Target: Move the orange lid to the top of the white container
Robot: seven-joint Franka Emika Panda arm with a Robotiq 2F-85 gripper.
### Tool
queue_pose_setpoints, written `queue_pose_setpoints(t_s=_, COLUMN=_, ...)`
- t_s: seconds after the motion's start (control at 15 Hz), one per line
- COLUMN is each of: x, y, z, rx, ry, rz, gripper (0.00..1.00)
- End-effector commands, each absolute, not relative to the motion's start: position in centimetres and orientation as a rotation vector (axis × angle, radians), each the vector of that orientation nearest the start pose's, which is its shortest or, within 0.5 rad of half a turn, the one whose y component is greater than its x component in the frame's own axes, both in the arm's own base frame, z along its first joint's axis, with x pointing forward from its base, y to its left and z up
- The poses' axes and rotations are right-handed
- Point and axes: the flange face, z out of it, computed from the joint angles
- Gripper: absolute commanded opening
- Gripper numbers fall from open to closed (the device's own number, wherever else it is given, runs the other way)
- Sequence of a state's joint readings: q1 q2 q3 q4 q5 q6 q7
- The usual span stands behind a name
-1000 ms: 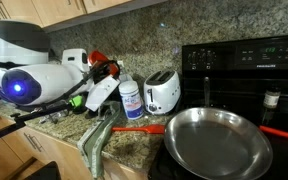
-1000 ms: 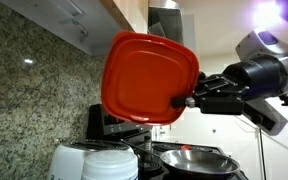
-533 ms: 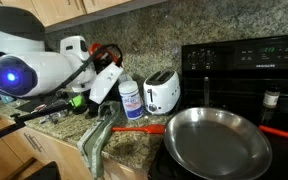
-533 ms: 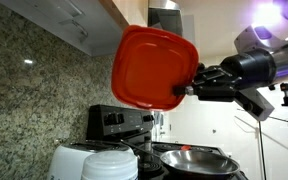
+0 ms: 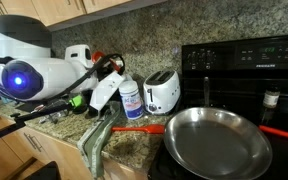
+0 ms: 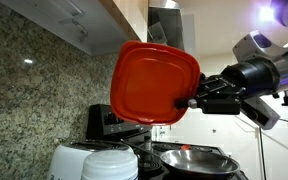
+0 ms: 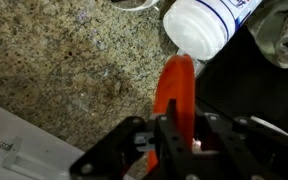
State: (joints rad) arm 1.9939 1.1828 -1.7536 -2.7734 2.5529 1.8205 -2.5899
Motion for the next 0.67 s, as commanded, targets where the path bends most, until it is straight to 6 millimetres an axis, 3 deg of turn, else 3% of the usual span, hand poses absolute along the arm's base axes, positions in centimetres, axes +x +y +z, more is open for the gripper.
queue_pose_setpoints(t_s=0.0, x=40.8, y=7.7, z=32.8, rx=-1.997, ry=-1.684, rz=-1.85, gripper=0.04)
queue_pose_setpoints(t_s=0.6, x=40.7, y=5.8, z=35.0, rx=-2.027, ry=-1.398, rz=-1.688, gripper=0.04)
